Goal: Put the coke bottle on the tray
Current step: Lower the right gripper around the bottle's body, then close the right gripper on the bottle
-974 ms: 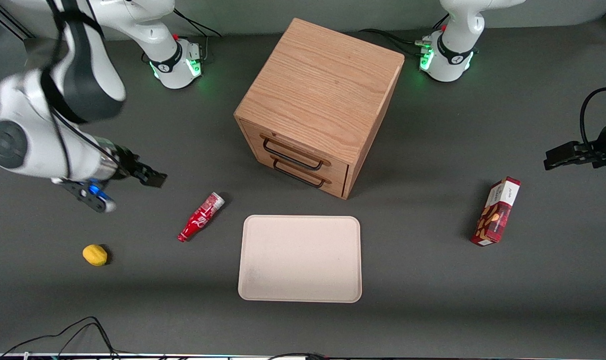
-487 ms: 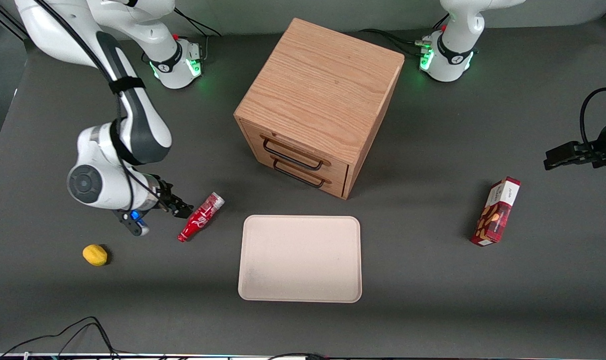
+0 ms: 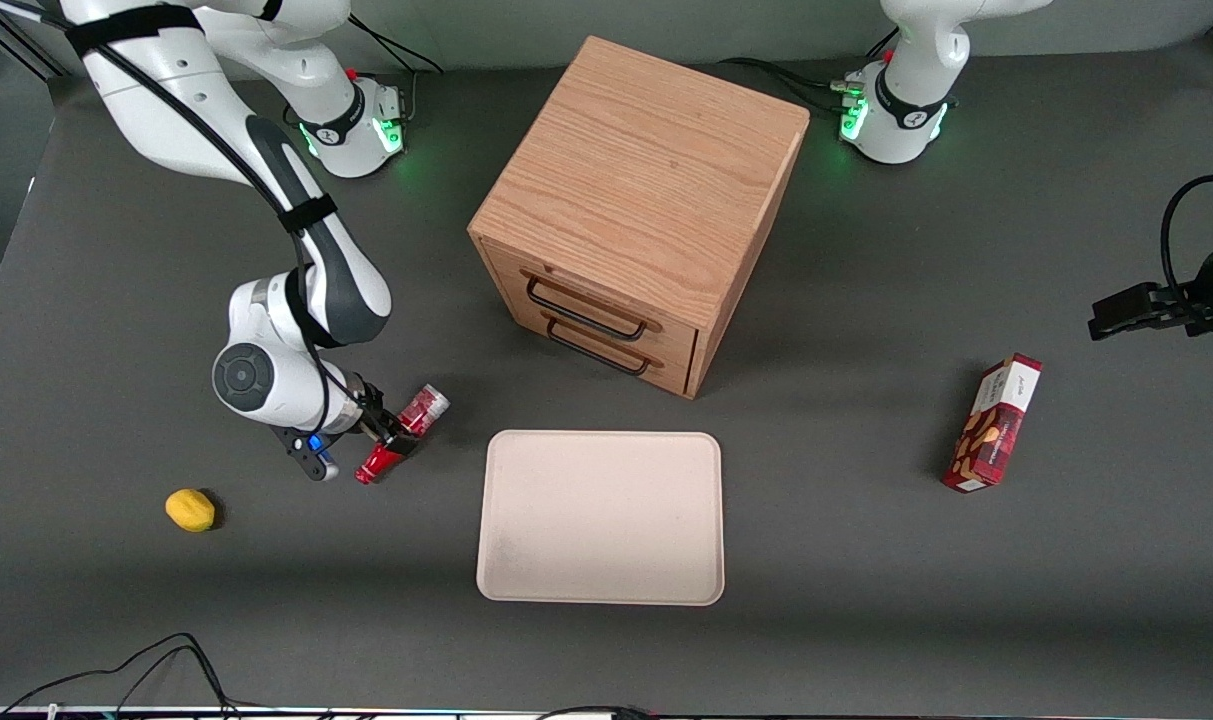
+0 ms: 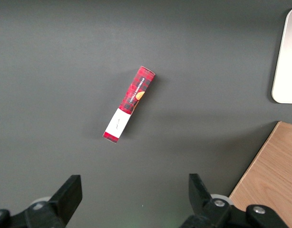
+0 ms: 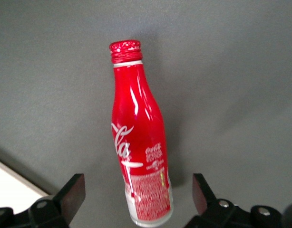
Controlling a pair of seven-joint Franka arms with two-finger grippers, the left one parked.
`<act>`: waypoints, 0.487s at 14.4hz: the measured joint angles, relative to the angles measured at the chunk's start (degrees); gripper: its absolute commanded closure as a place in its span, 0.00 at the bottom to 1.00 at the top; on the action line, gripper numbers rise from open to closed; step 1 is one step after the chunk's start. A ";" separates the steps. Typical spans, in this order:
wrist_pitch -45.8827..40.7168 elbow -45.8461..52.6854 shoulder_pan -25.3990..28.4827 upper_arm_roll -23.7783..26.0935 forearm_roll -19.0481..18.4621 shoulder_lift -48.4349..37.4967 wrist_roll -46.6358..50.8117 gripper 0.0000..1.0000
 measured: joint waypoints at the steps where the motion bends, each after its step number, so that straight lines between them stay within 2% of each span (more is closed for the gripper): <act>1: 1.59 -0.43 0.02 0.02 0.00 0.63 0.00 0.00; 4: 6.87 -2.14 0.08 0.05 0.00 2.38 0.02 0.00; 5: 8.61 -2.83 0.08 0.06 0.00 2.93 0.02 0.10; 6: 10.12 -3.50 0.08 0.06 0.00 3.41 0.02 0.99; 7: 11.06 -3.84 0.09 0.07 -0.21 3.88 0.02 1.00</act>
